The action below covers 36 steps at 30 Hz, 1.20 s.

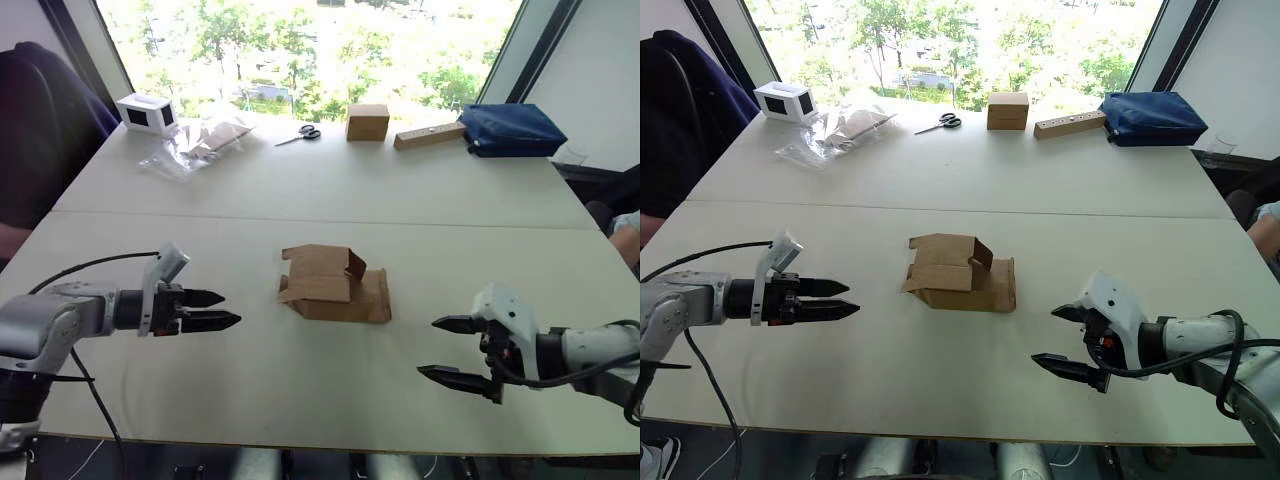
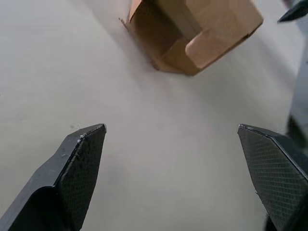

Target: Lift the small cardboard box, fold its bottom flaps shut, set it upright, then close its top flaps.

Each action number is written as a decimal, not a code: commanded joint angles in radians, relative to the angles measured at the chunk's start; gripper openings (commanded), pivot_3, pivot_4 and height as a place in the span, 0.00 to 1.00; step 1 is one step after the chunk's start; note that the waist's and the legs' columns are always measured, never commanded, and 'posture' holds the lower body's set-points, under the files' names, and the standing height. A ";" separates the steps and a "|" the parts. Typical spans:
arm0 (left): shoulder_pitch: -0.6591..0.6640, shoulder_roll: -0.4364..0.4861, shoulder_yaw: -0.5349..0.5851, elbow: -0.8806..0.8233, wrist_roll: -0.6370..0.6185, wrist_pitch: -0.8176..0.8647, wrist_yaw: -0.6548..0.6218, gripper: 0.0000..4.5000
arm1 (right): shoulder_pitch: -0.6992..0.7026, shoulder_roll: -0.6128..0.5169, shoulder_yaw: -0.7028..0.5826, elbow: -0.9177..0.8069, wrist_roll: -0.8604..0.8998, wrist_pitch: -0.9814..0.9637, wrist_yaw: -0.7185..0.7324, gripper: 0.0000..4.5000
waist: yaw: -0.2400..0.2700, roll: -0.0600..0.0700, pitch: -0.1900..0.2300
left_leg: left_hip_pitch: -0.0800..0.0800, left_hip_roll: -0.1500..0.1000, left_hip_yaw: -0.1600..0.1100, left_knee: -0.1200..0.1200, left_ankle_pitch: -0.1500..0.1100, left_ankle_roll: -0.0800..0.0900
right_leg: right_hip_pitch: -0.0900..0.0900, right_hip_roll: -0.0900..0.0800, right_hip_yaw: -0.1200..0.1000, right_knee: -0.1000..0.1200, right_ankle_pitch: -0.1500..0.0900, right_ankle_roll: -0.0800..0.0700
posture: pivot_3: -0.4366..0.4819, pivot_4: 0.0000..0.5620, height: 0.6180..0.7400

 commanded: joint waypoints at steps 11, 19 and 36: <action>-0.252 -0.266 0.034 0.300 -0.076 0.164 0.070 0.99 | -0.125 0.057 0.025 -0.118 0.159 0.078 -0.124 1.00 | 0.003 -0.001 0.000 | -0.002 0.000 -0.001 0.005 -0.001 0.002 | 0.001 0.000 0.000 0.001 0.002 0.003 | 0.48 0.27 1.00; -0.307 -0.303 -0.081 0.356 -0.019 0.119 -0.037 0.99 | -0.030 0.075 0.051 -0.124 0.089 0.028 -0.138 1.00 | 0.004 -0.001 0.000 | -0.002 -0.001 -0.001 0.007 -0.002 0.003 | 0.001 -0.001 0.000 0.002 0.000 0.000 | 0.48 0.27 1.00; -0.460 -0.436 -0.134 0.647 0.102 0.018 -0.128 0.99 | 0.000 0.029 0.004 -0.183 0.166 0.072 -0.197 1.00 | 0.006 -0.001 0.000 | -0.003 -0.001 -0.002 0.009 -0.002 0.004 | 0.001 -0.001 0.000 0.003 0.000 0.000 | 0.48 0.27 1.00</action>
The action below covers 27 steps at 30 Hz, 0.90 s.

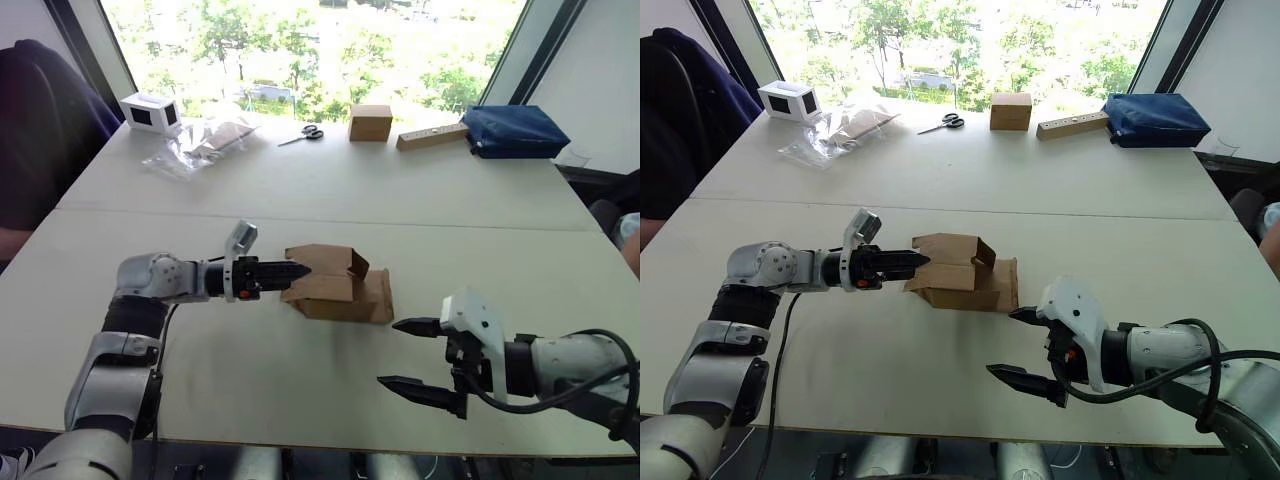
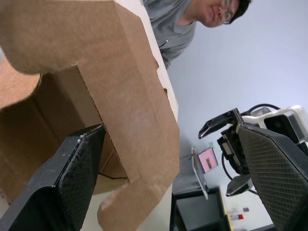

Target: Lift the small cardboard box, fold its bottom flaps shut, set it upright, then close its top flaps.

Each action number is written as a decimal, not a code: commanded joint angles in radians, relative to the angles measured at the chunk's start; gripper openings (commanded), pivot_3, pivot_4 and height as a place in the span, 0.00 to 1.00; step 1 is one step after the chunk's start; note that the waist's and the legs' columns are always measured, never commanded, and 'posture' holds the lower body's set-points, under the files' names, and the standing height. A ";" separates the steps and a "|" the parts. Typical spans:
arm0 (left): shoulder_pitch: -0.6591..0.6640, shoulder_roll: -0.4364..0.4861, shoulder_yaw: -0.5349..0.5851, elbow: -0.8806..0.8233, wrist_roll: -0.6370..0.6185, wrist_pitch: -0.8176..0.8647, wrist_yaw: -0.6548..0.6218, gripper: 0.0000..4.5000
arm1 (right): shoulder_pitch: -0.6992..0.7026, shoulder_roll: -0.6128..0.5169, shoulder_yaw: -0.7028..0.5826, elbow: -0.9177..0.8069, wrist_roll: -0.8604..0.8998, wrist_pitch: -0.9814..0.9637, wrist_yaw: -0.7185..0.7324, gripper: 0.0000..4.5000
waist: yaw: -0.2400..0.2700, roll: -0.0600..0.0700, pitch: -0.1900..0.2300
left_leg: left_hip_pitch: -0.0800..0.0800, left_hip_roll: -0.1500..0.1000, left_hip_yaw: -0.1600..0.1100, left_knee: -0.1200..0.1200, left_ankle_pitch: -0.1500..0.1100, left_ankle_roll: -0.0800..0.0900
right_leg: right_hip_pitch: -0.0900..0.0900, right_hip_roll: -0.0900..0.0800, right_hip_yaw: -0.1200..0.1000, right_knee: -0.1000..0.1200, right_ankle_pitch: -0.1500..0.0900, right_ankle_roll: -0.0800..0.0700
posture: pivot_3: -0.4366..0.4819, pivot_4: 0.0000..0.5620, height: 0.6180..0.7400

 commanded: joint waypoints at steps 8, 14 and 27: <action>-0.108 -0.063 -0.068 0.172 0.123 -0.111 -0.144 0.94 | 0.032 0.001 -0.011 -0.022 -0.020 -0.013 -0.023 1.00 | -0.002 0.000 0.000 | -0.001 0.000 0.000 0.000 -0.001 0.002 | 0.000 0.000 0.000 -0.001 0.000 0.000 | 0.48 0.27 1.00; -0.127 -0.079 -0.072 0.180 0.151 -0.120 -0.196 0.52 | 0.038 0.010 -0.009 -0.031 -0.012 -0.012 -0.046 1.00 | -0.002 0.000 0.000 | -0.001 0.000 0.000 0.001 -0.001 0.002 | 0.000 0.000 0.000 -0.001 0.000 0.000 | 0.48 0.27 1.00; -0.120 -0.108 -0.025 0.196 0.167 -0.112 -0.175 0.09 | 0.035 0.015 0.004 -0.017 -0.027 -0.019 -0.055 1.00 | -0.002 0.000 0.000 | -0.001 0.000 0.000 0.001 -0.001 0.002 | 0.000 0.000 0.000 -0.001 0.000 0.000 | 0.48 0.27 1.00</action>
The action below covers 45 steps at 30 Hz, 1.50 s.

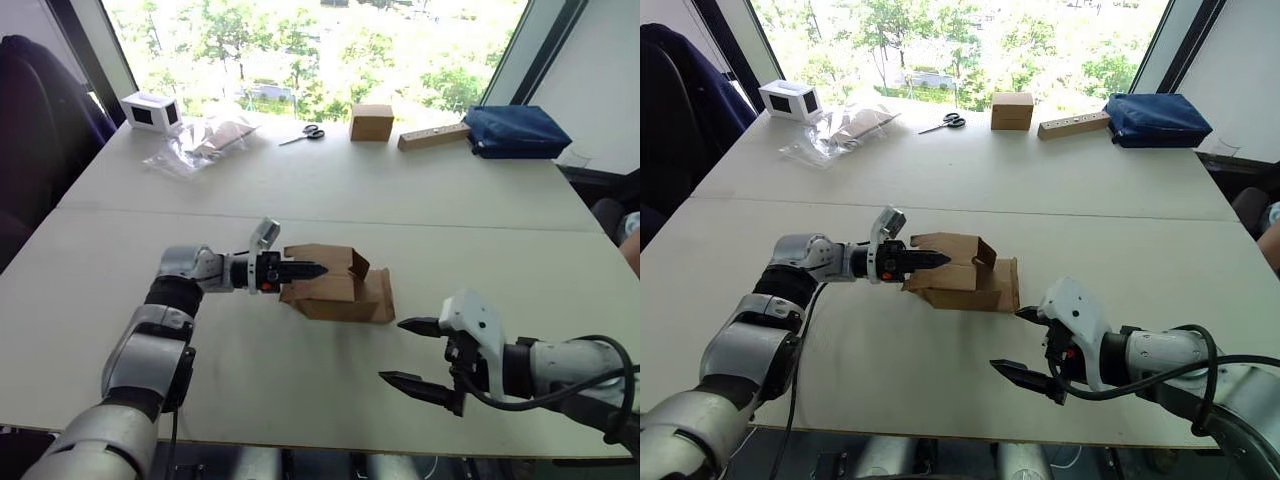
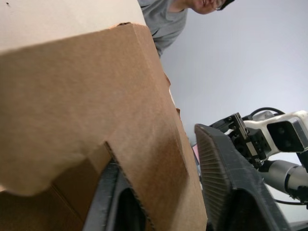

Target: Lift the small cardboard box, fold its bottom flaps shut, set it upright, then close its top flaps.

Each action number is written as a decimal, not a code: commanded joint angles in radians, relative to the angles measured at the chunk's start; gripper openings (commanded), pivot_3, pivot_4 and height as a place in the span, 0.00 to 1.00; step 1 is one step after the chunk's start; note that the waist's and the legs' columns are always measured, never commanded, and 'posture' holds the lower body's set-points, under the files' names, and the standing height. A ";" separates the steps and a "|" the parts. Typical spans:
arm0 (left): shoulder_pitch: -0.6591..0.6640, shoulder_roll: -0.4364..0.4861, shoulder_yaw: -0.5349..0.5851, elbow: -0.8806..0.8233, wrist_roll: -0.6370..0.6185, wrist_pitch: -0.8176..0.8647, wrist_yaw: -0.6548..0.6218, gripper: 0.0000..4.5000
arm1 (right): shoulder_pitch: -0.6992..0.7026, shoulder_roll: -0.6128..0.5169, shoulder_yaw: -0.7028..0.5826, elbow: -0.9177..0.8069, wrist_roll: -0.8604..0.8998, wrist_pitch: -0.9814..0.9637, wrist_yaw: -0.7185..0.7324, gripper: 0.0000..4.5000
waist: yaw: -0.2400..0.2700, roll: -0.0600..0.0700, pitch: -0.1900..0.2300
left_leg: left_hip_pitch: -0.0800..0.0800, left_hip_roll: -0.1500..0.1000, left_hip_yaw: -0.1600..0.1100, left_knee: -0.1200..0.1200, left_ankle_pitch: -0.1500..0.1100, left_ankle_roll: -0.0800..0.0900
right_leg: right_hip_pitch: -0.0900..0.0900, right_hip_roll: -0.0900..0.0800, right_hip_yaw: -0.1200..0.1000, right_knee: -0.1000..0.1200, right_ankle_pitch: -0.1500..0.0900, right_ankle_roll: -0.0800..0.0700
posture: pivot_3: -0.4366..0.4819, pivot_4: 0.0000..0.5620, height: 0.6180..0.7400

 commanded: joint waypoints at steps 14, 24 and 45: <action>0.026 0.019 0.122 -0.187 -0.056 -0.017 0.029 0.01 | -0.051 0.124 -0.162 0.080 0.279 -0.029 -0.125 1.00 | -0.001 0.000 0.000 | 0.000 0.000 0.000 0.000 0.000 0.000 | 0.000 -0.001 0.000 0.000 0.000 0.000 | 0.48 0.27 1.00; 0.037 0.090 0.188 -0.584 -0.093 -0.189 0.063 0.00 | -0.395 0.252 -0.231 0.380 0.546 -0.204 -0.432 0.88 | -0.003 0.001 0.000 | 0.001 -0.001 0.000 0.000 0.000 0.000 | 0.000 -0.007 0.000 0.001 0.000 0.000 | 0.48 0.27 1.00; -0.128 0.195 0.069 -0.538 -0.011 -0.446 -0.114 0.00 | -0.632 0.370 -0.042 0.398 0.364 -0.219 -0.455 0.00 | -0.009 0.001 0.000 | 0.000 -0.001 0.001 0.000 0.000 0.001 | -0.001 -0.002 -0.001 0.001 0.002 0.004 | 0.48 0.27 1.00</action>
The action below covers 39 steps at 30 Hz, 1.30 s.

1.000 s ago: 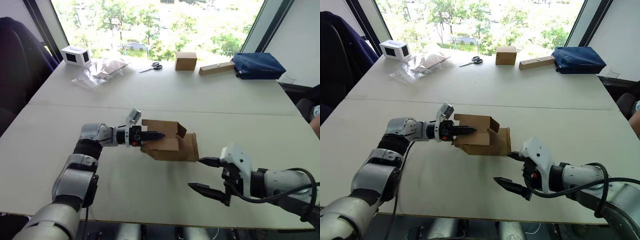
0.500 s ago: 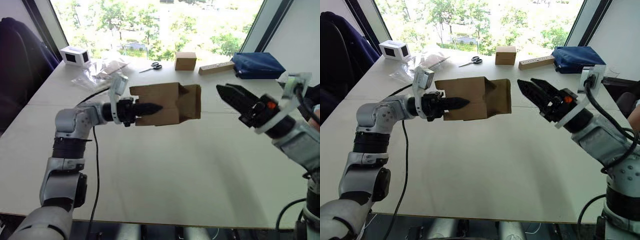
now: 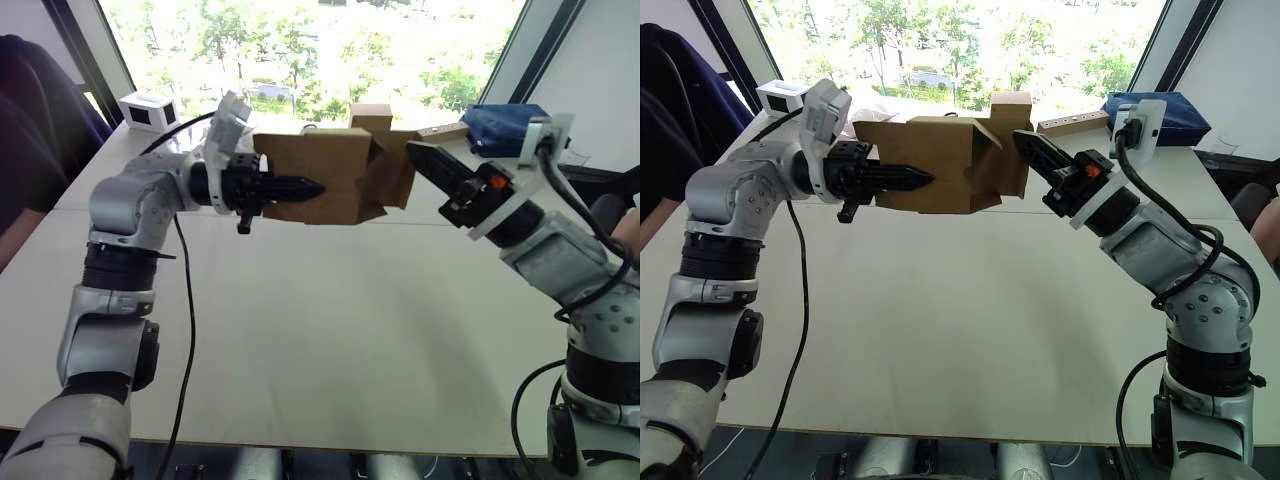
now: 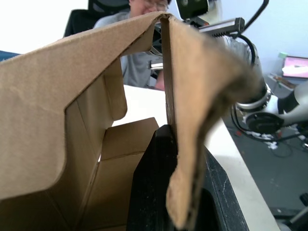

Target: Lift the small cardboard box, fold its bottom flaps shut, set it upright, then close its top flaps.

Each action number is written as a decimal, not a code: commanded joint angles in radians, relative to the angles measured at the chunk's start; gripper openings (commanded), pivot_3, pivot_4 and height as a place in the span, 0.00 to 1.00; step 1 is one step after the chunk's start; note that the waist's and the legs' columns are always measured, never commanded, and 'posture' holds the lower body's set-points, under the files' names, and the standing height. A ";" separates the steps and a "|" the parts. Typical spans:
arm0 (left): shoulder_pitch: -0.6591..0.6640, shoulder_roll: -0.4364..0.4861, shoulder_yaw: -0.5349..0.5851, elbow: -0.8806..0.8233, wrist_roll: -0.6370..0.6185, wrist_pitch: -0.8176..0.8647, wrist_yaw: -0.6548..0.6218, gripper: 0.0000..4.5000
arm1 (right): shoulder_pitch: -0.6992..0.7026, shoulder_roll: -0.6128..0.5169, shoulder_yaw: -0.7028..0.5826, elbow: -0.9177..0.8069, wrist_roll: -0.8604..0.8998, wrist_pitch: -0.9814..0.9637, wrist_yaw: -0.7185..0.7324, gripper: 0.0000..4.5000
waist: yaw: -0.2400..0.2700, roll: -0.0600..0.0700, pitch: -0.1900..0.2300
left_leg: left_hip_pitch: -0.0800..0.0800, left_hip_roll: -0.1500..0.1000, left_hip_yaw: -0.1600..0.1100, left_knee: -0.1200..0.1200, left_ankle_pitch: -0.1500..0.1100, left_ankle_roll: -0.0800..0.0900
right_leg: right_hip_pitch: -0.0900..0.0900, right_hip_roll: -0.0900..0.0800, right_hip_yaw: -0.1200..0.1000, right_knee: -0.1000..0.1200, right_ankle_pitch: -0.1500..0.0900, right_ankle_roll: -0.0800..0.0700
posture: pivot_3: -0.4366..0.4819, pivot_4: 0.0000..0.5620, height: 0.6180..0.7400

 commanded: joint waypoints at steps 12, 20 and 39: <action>-0.042 -0.006 -0.020 -0.019 -0.002 -0.022 -0.046 0.00 | -0.056 0.035 0.092 -0.054 -0.074 0.020 0.072 0.00 | -0.003 0.000 0.000 | 0.000 0.001 0.000 0.000 0.000 0.000 | 0.000 0.001 0.000 0.000 0.000 0.000 | 0.48 0.27 1.00; -0.050 -0.025 -0.016 -0.031 -0.022 -0.003 -0.039 0.00 | -0.085 0.094 0.124 -0.036 -0.113 0.022 0.091 0.00 | -0.008 0.000 0.000 | 0.000 0.001 0.000 0.000 0.000 0.000 | 0.000 0.001 0.000 0.000 0.000 0.000 | 0.48 0.27 1.00; -0.071 -0.035 -0.009 0.073 0.019 -0.034 -0.010 0.00 | 0.053 -0.039 -0.112 -0.117 0.104 0.066 0.070 0.00 | -0.015 0.000 0.000 | -0.002 0.001 0.000 0.000 -0.001 0.001 | -0.001 0.001 0.000 -0.002 0.001 0.001 | 0.48 0.27 1.00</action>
